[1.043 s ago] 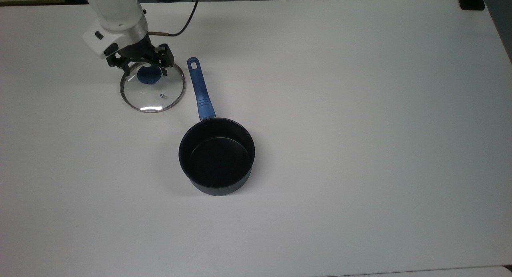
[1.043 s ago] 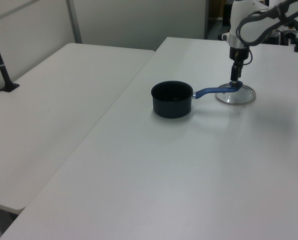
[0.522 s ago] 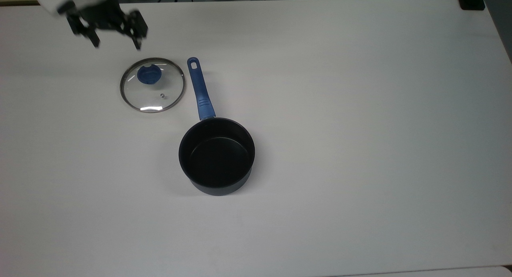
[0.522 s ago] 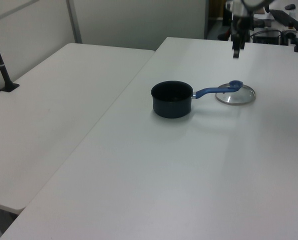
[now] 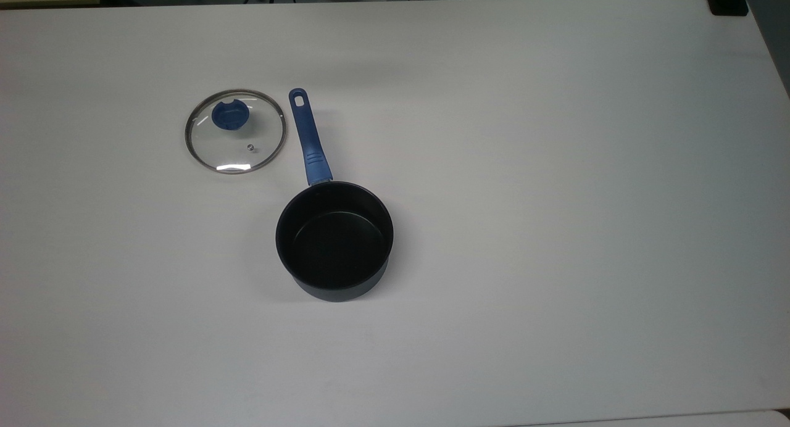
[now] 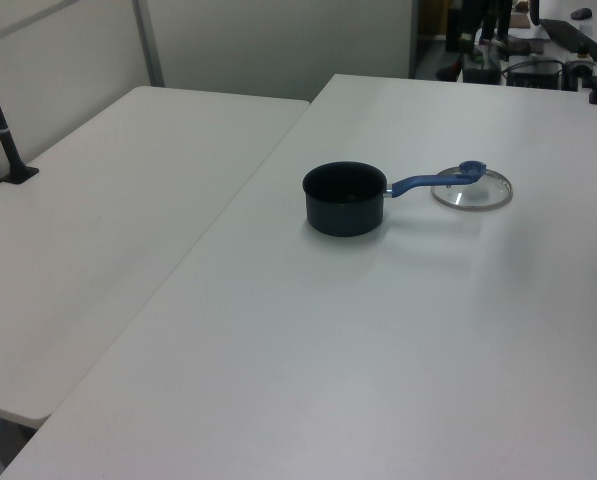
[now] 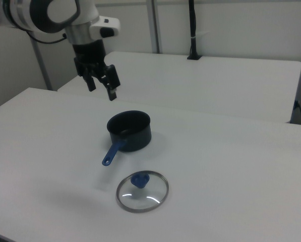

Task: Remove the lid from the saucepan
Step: 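Open the gripper, release the lid, and raise the arm away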

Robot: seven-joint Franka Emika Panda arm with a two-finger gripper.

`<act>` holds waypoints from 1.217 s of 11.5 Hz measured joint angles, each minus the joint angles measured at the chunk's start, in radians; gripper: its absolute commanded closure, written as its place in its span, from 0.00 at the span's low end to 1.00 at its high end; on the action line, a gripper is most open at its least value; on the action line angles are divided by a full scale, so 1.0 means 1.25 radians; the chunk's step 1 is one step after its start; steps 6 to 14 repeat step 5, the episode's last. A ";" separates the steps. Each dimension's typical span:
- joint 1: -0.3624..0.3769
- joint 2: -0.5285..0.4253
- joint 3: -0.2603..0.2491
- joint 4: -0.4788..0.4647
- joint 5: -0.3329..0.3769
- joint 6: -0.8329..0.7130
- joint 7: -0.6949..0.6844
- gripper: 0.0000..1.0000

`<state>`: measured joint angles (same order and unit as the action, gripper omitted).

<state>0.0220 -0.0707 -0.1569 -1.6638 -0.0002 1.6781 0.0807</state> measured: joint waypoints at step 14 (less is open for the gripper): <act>0.025 0.042 0.049 0.001 -0.003 0.013 0.030 0.00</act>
